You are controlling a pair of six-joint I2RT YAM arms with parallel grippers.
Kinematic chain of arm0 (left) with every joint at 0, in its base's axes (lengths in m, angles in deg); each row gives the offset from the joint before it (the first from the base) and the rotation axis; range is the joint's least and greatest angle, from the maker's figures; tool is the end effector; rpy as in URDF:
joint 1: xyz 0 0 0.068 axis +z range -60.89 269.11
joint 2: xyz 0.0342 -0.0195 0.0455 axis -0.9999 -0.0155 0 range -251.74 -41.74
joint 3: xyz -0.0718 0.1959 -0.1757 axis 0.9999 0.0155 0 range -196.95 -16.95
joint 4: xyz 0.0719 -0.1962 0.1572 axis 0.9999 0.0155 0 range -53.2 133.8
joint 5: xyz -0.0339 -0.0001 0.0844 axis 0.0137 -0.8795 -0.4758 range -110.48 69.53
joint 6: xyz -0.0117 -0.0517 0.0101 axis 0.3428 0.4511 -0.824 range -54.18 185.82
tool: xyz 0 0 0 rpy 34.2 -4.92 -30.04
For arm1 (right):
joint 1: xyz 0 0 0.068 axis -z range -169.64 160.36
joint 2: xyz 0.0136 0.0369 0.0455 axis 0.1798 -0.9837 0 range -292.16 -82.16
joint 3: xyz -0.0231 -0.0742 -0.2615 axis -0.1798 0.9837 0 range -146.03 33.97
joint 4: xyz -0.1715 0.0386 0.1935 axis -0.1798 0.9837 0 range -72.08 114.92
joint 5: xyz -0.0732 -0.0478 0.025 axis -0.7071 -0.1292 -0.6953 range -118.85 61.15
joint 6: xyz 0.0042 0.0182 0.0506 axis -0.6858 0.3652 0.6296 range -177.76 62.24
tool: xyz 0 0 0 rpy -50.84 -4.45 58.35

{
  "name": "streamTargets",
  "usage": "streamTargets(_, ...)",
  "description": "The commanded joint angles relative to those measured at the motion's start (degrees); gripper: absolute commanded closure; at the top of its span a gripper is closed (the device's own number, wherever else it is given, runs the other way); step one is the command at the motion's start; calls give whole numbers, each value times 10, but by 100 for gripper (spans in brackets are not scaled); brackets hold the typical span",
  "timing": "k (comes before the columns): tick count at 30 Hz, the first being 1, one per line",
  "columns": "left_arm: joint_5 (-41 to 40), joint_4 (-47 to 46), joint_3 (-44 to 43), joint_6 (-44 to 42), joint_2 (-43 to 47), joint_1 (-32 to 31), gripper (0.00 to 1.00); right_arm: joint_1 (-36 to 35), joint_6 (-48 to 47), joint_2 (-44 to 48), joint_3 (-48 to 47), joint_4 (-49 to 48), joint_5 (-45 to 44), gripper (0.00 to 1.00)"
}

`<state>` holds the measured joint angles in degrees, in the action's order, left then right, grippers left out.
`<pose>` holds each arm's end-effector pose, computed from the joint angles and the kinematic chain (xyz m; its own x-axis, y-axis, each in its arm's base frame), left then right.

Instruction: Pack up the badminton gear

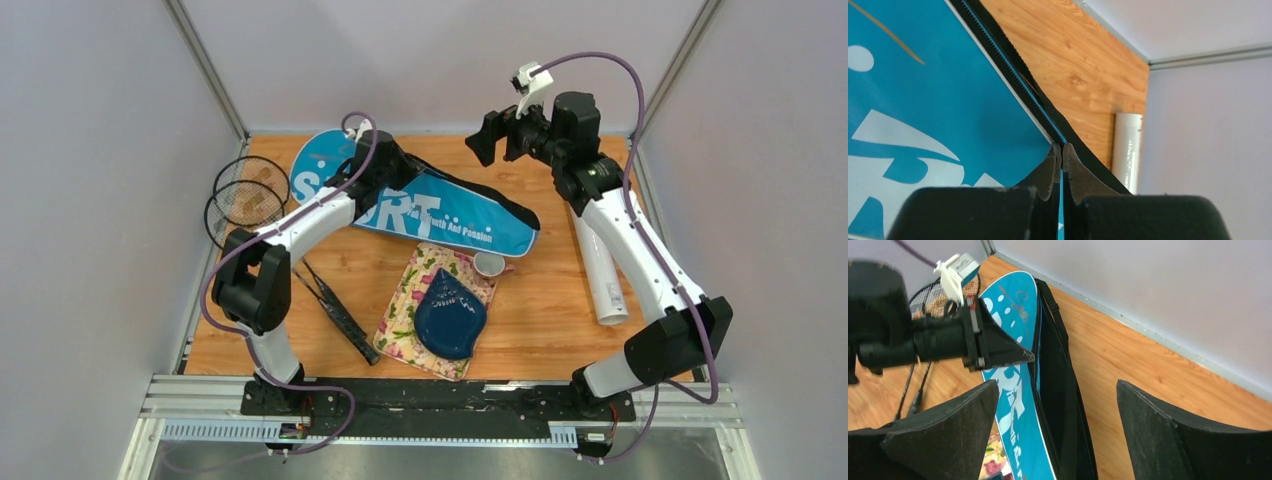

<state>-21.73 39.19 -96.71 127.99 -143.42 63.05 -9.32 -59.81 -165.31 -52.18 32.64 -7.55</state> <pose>0.3805 -0.1852 0.2910 -0.5452 -0.7176 -0.4335 -0.1304 0.5834 -0.8017 0.3112 0.1249 0.4266 -0.1679 -0.0955 -0.9812 -0.6551 0.7546 0.0387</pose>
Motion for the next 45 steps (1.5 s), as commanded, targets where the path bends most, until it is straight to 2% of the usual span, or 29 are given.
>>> streamTargets(1,-72,-100,6,-128,41,-21,100,-2,80,-86,-96,111,-53,8)
streamTargets(3,-75,-117,14,-146,45,-27,100,-2,92,-138,-210,198,-43,14)
streamTargets(4,-76,-123,20,-158,50,-28,100,-2,94,-188,-244,219,-25,16)
streamTargets(6,-75,-138,32,-165,54,-28,100,-1,107,-226,-302,247,-1,20)
streamTargets(13,-79,-156,51,-188,67,-28,100,0,89,-373,-440,326,80,25)
streamTargets(16,-79,-158,51,-191,67,-28,100,-1,78,-397,-440,332,138,25)
streamTargets(24,-65,-157,42,-193,62,-29,100,-19,42,-437,-431,333,172,25)
streamTargets(27,-67,-151,37,-204,62,-36,100,-24,42,-456,-447,335,178,31)
streamTargets(28,-67,-151,37,-206,62,-36,100,-25,44,-468,-452,336,181,38)
streamTargets(30,-67,-149,35,-213,62,-40,100,-25,49,-479,-469,335,195,46)
streamTargets(31,-68,-147,33,-213,61,-40,100,-26,53,-485,-474,329,191,54)
streamTargets(36,-68,-143,33,-217,62,-46,100,-29,75,-483,-481,287,154,83)
streamTargets(37,-67,-143,34,-219,62,-48,100,-31,76,-480,-479,267,139,95)
streamTargets(38,-68,-142,38,-221,65,-49,100,-33,78,-469,-474,252,125,100)
streamTargets(41,-80,-143,57,-219,76,-54,100,-39,78,-435,-436,178,78,100)
streamTargets(45,-99,-152,108,-196,104,-58,100,-56,8,-395,-404,115,-17,100)
